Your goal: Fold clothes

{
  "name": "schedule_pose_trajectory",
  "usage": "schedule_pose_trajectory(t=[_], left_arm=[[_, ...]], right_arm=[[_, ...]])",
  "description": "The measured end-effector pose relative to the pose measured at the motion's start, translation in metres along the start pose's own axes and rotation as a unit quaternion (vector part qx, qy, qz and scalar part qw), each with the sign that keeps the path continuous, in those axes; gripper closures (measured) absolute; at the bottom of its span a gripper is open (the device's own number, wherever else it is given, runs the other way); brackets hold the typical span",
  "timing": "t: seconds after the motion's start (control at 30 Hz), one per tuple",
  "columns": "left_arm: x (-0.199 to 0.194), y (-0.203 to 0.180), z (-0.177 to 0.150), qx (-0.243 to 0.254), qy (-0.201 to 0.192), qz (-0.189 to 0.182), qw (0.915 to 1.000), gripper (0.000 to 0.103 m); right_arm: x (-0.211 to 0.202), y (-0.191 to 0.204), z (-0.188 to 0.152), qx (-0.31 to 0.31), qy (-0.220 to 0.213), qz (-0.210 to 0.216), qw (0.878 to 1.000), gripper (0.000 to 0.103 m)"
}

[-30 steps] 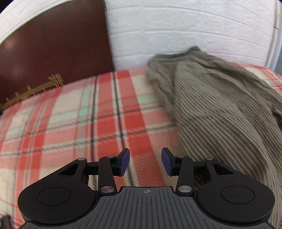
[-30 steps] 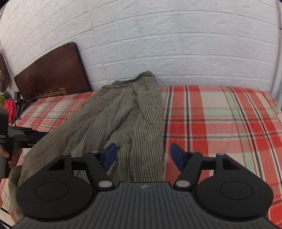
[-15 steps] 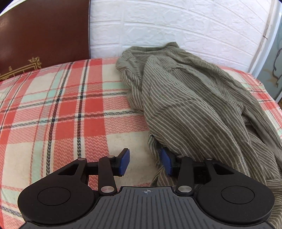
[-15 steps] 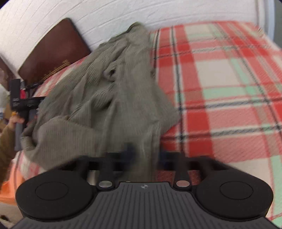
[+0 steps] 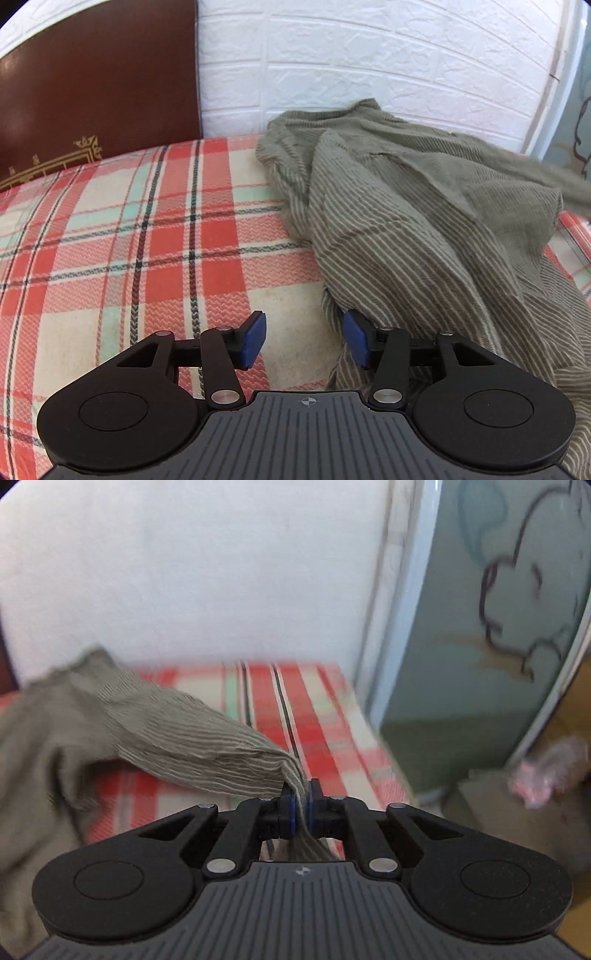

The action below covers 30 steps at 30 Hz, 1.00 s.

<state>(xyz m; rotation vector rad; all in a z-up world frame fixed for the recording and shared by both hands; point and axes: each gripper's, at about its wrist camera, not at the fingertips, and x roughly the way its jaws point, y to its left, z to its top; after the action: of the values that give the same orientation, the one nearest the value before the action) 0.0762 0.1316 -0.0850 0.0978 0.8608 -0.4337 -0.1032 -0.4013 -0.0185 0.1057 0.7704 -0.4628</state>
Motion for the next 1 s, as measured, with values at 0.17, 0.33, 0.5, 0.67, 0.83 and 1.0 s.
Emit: schedule_pose_trajectory(t=[0.17, 0.33, 0.5, 0.67, 0.83, 1.0], left_arm=[[0.014, 0.006, 0.012, -0.041, 0.007, -0.042, 0.9983, 0.041], [0.035, 0.001, 0.019, -0.062, 0.020, -0.073, 0.9952, 0.041], [0.040, -0.010, 0.018, -0.063, 0.021, -0.094, 0.9933, 0.089], [0.021, -0.012, 0.016, -0.051, -0.001, -0.078, 0.9957, 0.100], [-0.006, 0.006, 0.018, -0.069, -0.029, -0.061, 0.9953, 0.100], [-0.025, 0.026, 0.019, -0.084, -0.049, -0.038, 0.9946, 0.100]], right_arm=[[0.008, 0.011, -0.027, 0.021, -0.001, -0.032, 0.999, 0.056], [-0.056, 0.055, -0.038, 0.005, -0.039, 0.127, 0.991, 0.034], [-0.098, 0.134, -0.064, -0.102, -0.036, 0.287, 0.952, 0.024], [-0.103, 0.210, -0.100, -0.258, -0.021, 0.345, 0.902, 0.020], [-0.094, 0.227, -0.102, -0.297, 0.016, 0.353, 0.887, 0.099], [-0.108, 0.171, -0.066, -0.213, -0.035, 0.306, 0.927, 0.099]])
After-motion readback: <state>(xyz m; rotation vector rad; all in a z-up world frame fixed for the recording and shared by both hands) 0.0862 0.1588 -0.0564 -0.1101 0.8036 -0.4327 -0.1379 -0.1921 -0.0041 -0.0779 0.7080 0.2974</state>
